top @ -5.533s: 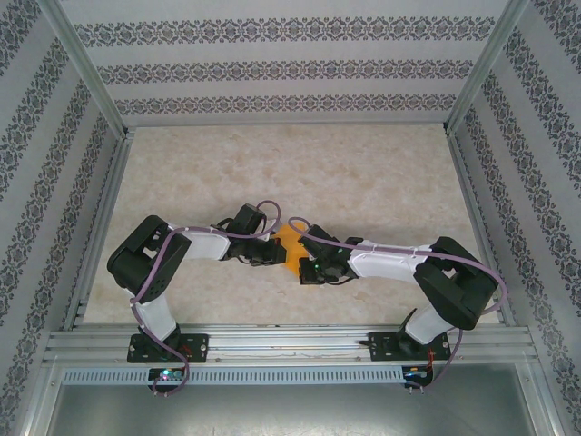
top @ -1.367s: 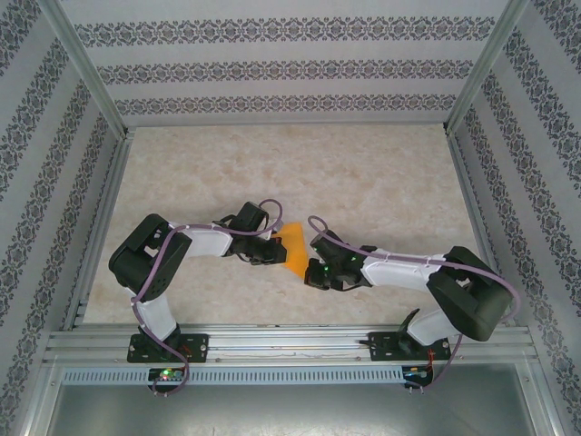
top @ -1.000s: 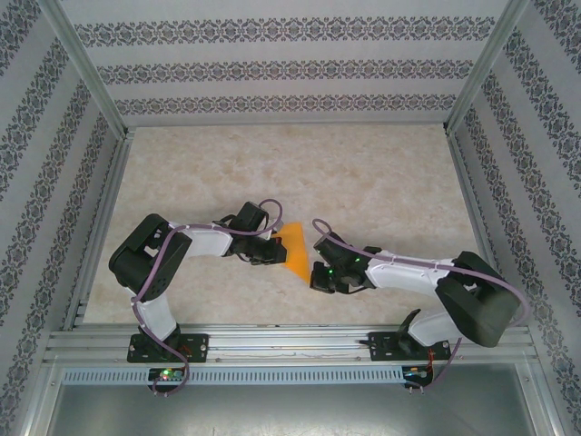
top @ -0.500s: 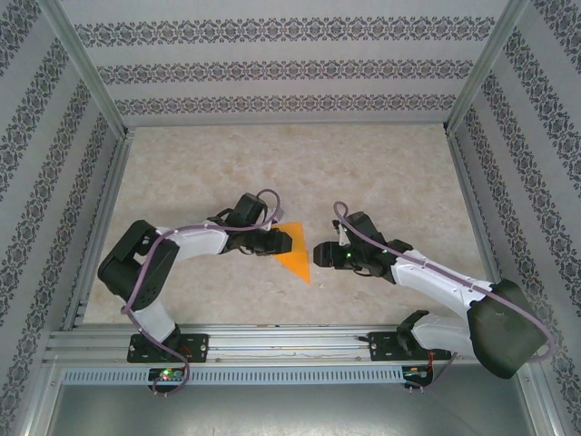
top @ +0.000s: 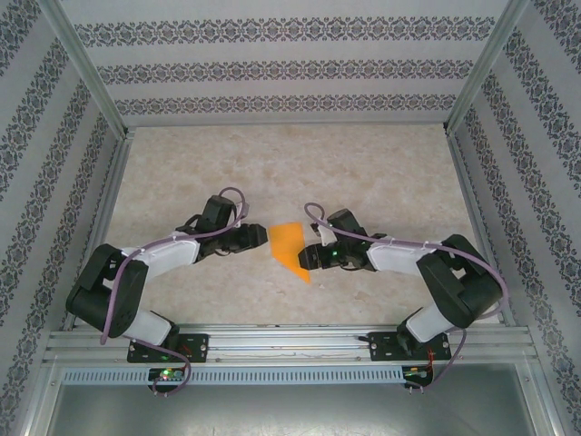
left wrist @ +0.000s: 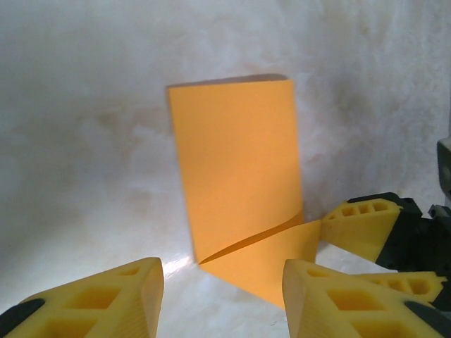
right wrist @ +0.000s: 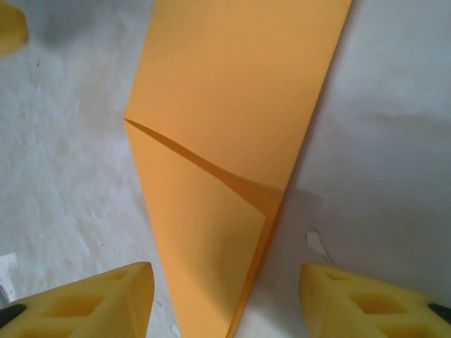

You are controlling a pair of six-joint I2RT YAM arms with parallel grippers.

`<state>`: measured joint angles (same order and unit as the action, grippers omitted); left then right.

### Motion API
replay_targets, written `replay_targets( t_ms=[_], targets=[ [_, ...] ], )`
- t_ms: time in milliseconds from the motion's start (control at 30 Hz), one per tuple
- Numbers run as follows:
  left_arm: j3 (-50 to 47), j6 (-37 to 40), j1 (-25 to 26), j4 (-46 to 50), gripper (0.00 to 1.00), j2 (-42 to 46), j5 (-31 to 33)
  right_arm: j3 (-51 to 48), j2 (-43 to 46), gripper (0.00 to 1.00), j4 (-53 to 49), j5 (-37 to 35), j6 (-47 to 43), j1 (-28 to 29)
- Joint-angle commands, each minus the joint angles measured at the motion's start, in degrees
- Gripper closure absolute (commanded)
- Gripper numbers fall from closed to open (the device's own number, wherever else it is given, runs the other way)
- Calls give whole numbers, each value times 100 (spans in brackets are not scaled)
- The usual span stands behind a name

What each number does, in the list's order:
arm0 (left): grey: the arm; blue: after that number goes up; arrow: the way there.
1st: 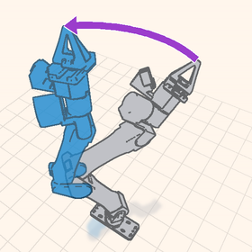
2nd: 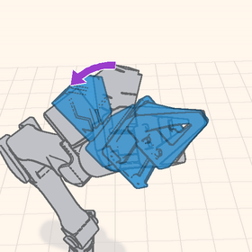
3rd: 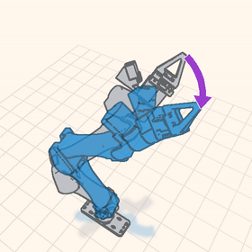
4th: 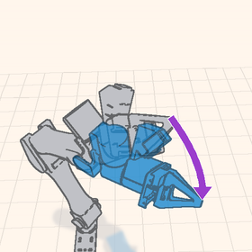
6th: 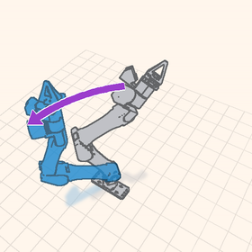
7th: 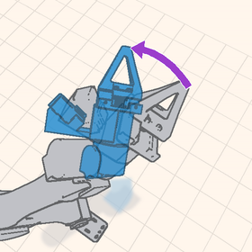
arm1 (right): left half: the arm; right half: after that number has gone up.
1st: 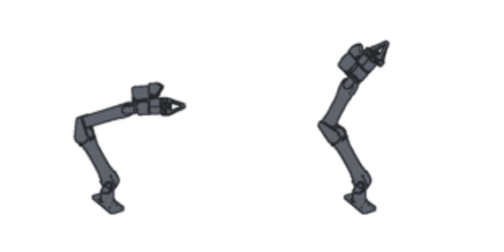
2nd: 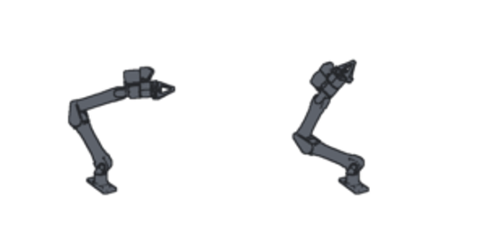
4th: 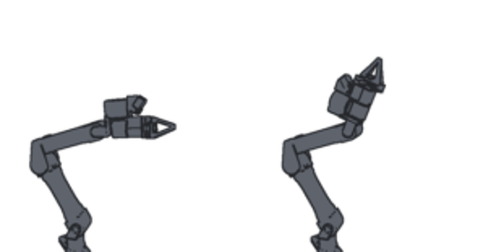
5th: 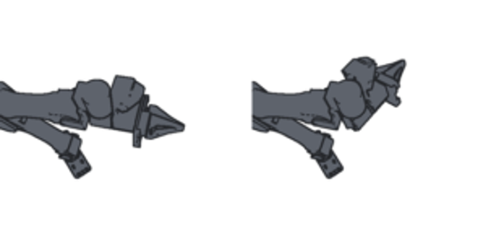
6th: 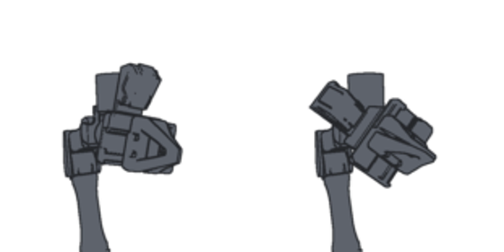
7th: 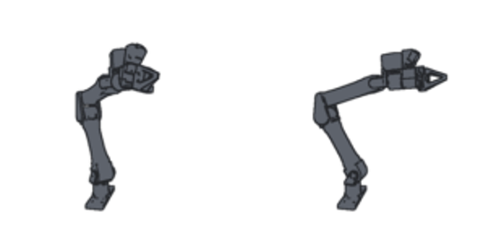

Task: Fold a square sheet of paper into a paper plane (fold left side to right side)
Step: Third fold the triangle at the center of the table, then fourth fold the wing at the center of the table.

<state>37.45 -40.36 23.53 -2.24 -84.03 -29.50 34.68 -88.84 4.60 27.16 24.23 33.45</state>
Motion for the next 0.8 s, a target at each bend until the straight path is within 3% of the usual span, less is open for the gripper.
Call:
replay_targets(
  t_ms=[0,233,567,767],
  targets=[
    [-123,-192,-100,-264,51,165,90,169,-199,47,524,343,-88,-59],
    [-212,-163,-189,-242,51,98,59,202,-261,66,516,398,-108,-93],
    [-101,-183,-288,-422,49,-117,-167,145,37,82,533,548,-59,-156],
    [-31,-198,-298,-529,47,-227,-315,88,270,100,483,519,-40,-227]
  ],
)
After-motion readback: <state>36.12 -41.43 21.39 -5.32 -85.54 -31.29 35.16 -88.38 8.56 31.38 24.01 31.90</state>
